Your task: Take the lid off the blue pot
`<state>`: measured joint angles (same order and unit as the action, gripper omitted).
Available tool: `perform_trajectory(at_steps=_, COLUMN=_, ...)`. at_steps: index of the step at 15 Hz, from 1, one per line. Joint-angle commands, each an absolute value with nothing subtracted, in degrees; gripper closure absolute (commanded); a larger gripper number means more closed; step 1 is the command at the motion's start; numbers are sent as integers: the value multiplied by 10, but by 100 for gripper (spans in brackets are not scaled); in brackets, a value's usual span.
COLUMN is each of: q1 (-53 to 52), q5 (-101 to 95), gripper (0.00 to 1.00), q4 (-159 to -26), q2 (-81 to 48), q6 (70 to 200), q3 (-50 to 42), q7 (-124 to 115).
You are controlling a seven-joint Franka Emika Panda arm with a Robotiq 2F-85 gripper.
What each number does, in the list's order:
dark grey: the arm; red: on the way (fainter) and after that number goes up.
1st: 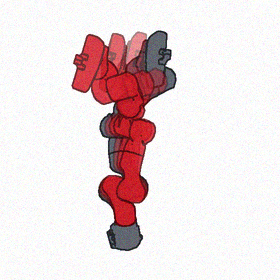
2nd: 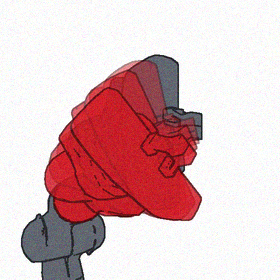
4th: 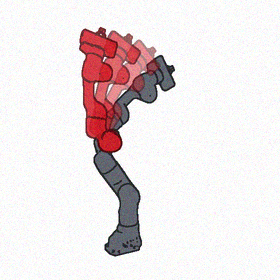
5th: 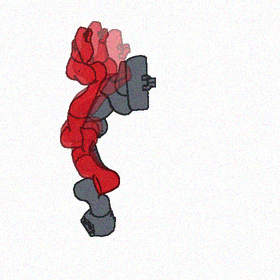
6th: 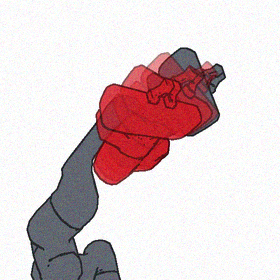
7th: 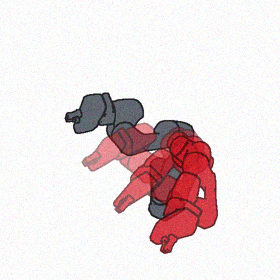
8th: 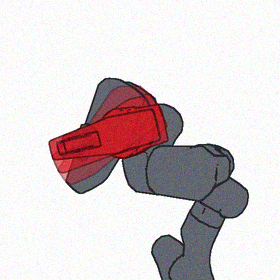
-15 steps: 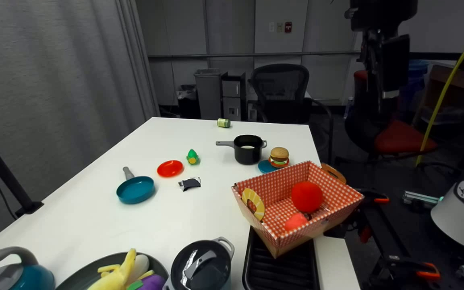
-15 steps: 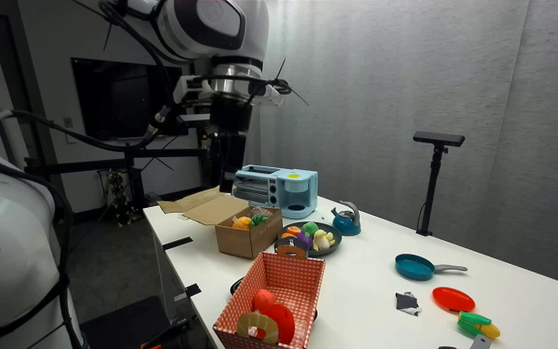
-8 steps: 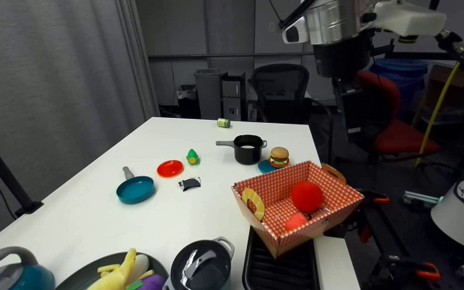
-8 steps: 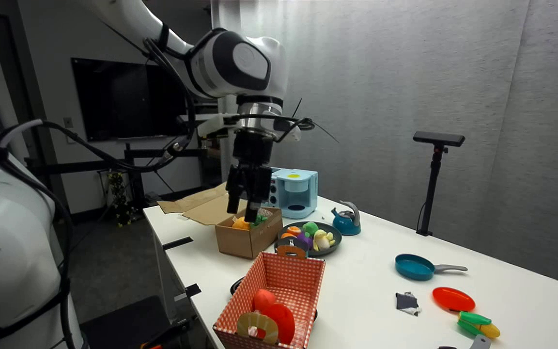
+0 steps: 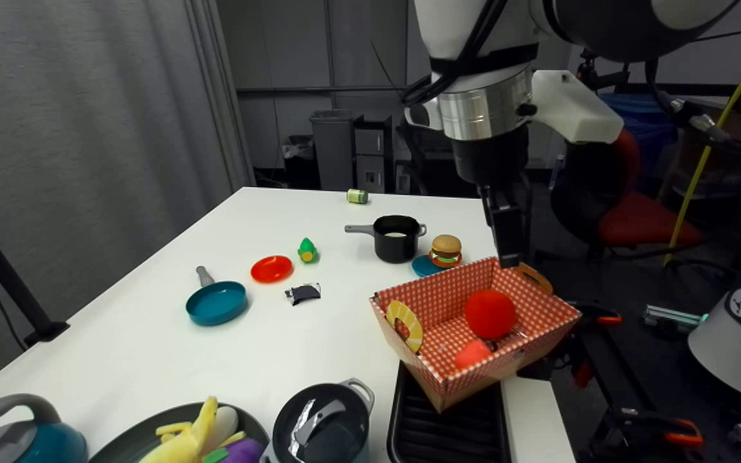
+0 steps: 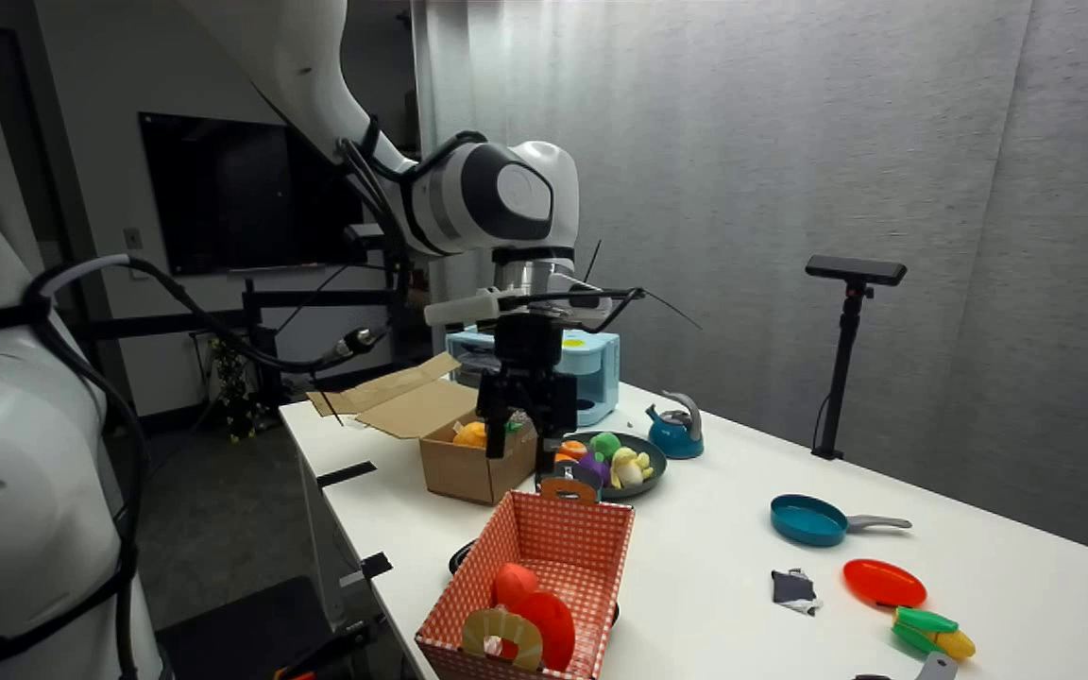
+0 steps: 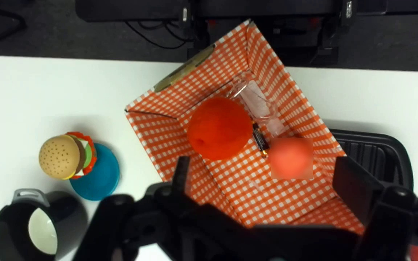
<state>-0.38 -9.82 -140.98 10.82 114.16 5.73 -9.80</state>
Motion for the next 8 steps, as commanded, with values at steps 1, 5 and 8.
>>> perform_trajectory(at_steps=1, q1=-23, q5=-114, gripper=0, q4=-1397, q2=67, q6=1199, q3=63, q7=-84)
perform_trajectory(at_steps=5, q1=-44, q5=-118, gripper=0, q4=-1376, q2=30, q6=1233, q3=77, q7=-76)
perform_trajectory(at_steps=8, q1=-57, q5=-133, gripper=0, q4=-1349, q2=11, q6=1233, q3=84, q7=-71)
